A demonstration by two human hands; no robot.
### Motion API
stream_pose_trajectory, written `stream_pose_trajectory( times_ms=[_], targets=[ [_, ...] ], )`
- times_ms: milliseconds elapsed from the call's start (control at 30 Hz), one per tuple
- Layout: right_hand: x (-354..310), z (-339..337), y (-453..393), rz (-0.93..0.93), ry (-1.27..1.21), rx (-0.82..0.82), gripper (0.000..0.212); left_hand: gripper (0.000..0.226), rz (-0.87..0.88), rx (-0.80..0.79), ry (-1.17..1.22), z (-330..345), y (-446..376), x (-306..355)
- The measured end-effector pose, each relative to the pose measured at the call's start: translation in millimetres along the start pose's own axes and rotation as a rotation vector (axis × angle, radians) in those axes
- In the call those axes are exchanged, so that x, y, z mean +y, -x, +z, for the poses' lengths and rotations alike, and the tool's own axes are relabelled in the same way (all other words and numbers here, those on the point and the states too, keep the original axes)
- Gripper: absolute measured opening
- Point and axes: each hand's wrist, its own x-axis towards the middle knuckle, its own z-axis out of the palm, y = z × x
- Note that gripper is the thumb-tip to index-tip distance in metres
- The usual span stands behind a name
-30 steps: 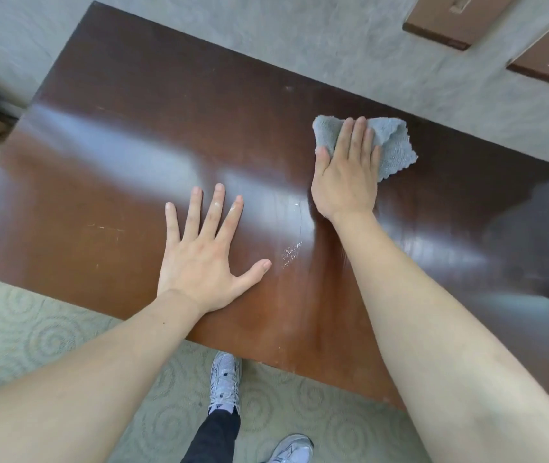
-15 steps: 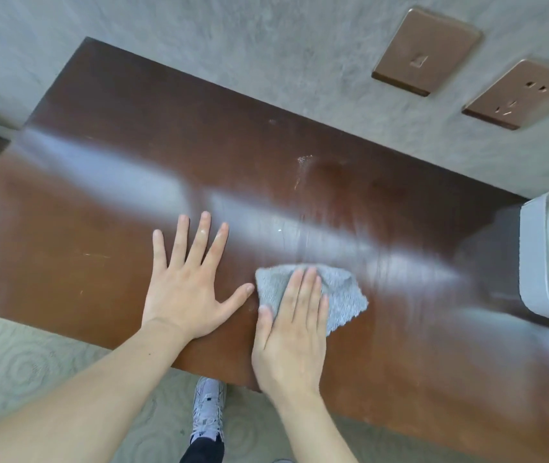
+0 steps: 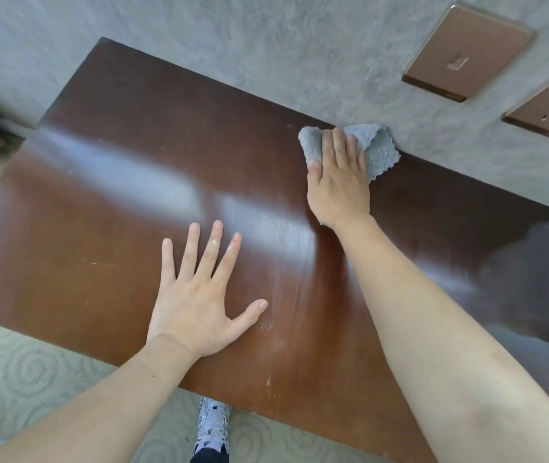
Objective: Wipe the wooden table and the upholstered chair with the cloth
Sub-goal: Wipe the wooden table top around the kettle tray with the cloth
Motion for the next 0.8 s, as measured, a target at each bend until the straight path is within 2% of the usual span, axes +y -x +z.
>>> stream_pose_trajectory(
  times_ms=[100, 267, 333, 567, 667, 800],
  targets=[
    [4.0, -0.9, 44.0, -0.109, -0.015, 0.000, 0.057, 0.098, -0.004, -0.010, -0.001, -1.7, -0.6, 0.5],
    [-0.9, 7.2, 176.7, -0.117, -0.068, -0.046, 0.059, 0.099, -0.006, -0.033, 0.003, -3.8, -2.2, 1.1],
    [1.0, 10.4, 192.2, -0.107, -0.048, -0.081, 0.060, 0.099, -0.005, -0.038, 0.010, -4.7, -1.9, 0.9],
    [-21.0, 3.3, 34.0, 0.091, -0.053, -0.003, 0.060, 0.099, -0.001, -0.039, 0.029, -5.0, -1.1, 0.7],
    [-41.3, 6.2, -15.0, 0.043, -0.040, 0.005, 0.060, 0.099, 0.000, -0.031, 0.033, -2.5, -0.5, -0.9],
    [-48.2, 10.8, -25.0, -0.015, 0.022, 0.016, 0.060, 0.099, -0.002, -0.023, 0.029, -1.6, -1.0, -0.1]
  ],
)
